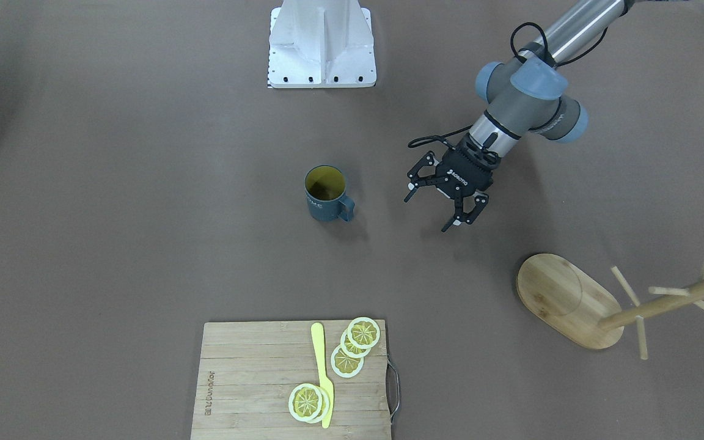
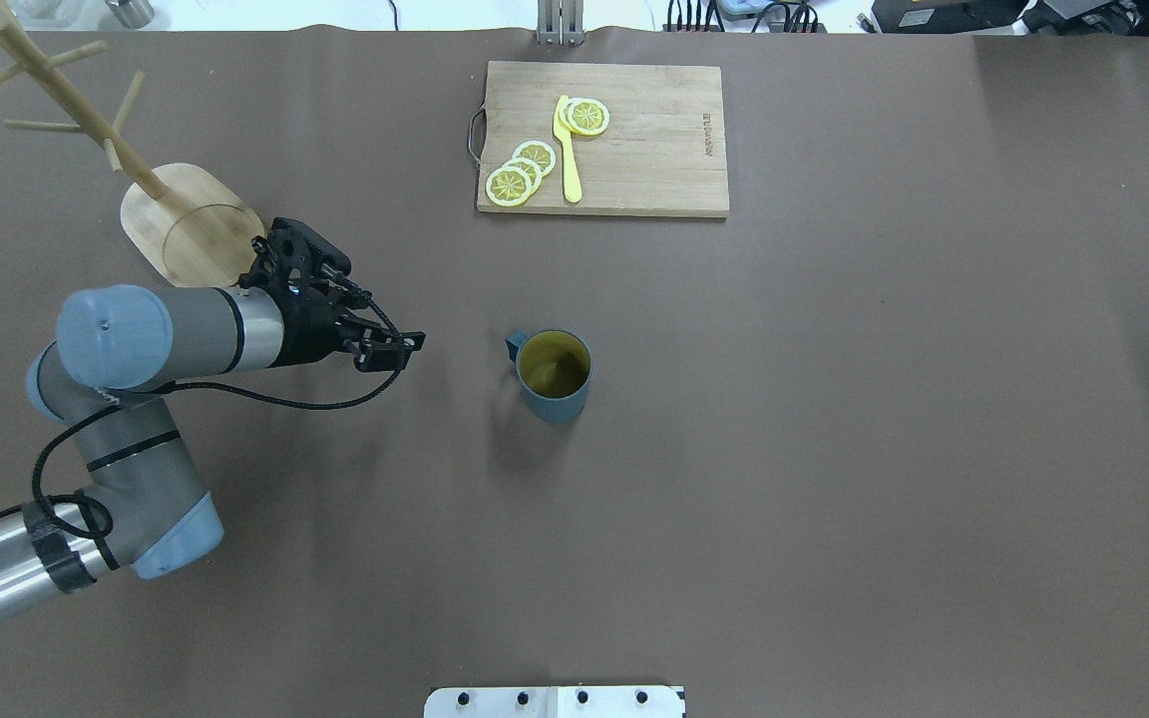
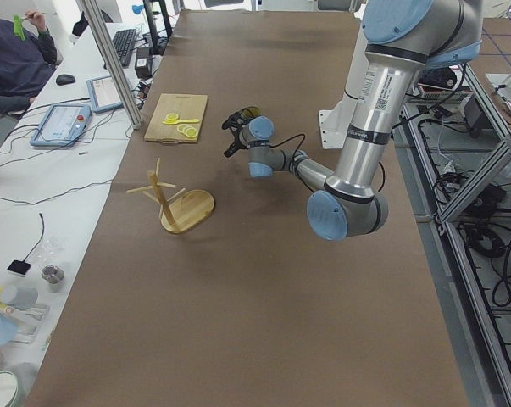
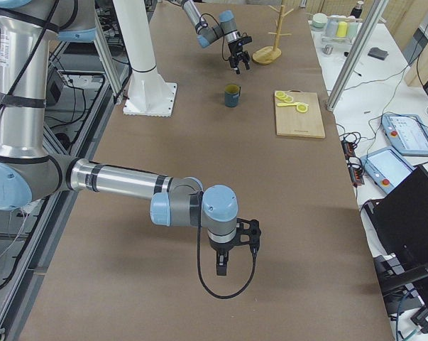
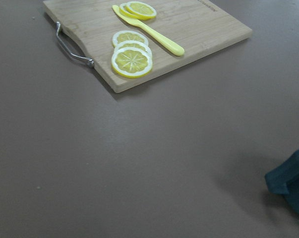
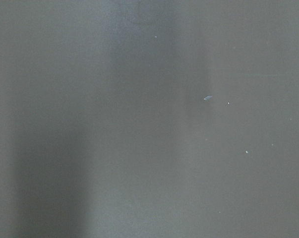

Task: Hang cup on storage rack
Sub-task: 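Move the left gripper from the rack toward the mug handle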

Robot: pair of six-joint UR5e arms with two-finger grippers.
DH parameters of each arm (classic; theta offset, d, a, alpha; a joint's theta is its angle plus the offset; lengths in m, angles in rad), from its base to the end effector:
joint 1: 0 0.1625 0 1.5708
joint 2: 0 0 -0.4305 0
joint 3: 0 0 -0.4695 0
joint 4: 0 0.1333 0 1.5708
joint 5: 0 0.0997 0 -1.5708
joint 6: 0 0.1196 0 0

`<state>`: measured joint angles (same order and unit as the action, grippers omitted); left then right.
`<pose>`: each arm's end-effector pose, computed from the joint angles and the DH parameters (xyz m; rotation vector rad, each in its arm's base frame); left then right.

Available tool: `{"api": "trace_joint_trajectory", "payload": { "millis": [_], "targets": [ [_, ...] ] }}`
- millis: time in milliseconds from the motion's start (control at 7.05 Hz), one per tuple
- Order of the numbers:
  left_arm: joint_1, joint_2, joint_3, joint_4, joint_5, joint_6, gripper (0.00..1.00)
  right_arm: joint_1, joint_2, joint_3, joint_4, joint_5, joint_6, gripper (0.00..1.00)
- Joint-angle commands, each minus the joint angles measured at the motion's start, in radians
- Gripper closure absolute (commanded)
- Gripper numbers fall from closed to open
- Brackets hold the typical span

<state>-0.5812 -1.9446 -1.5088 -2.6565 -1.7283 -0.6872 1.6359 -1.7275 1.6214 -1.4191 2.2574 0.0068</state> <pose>0.5536 -0.5007 0.3414 0.8401 1.1314 0.3610 0.0901 -0.4987 0.7253 0.0638 -0.6850 0.0534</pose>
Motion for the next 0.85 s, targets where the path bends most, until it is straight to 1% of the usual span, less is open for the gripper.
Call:
{"api": "trace_joint_trajectory", "payload": {
  "millis": [0,142,284,709],
  "targets": [
    [0.053,-0.057,0.057,0.001,0.022,0.0,0.03,-0.002,0.003,-0.003,0.005,0.002,0.005,0.0],
    [0.055,-0.069,0.064,0.0,0.023,0.0,0.12,-0.002,0.005,-0.003,0.005,0.002,0.005,0.0],
    [0.067,-0.077,0.065,0.003,0.023,0.0,0.15,-0.002,0.005,-0.003,0.005,0.004,0.005,0.0],
    [0.07,-0.135,0.128,0.003,0.023,0.006,0.15,-0.004,0.008,-0.003,0.005,0.004,0.007,0.0]
  ]
}}
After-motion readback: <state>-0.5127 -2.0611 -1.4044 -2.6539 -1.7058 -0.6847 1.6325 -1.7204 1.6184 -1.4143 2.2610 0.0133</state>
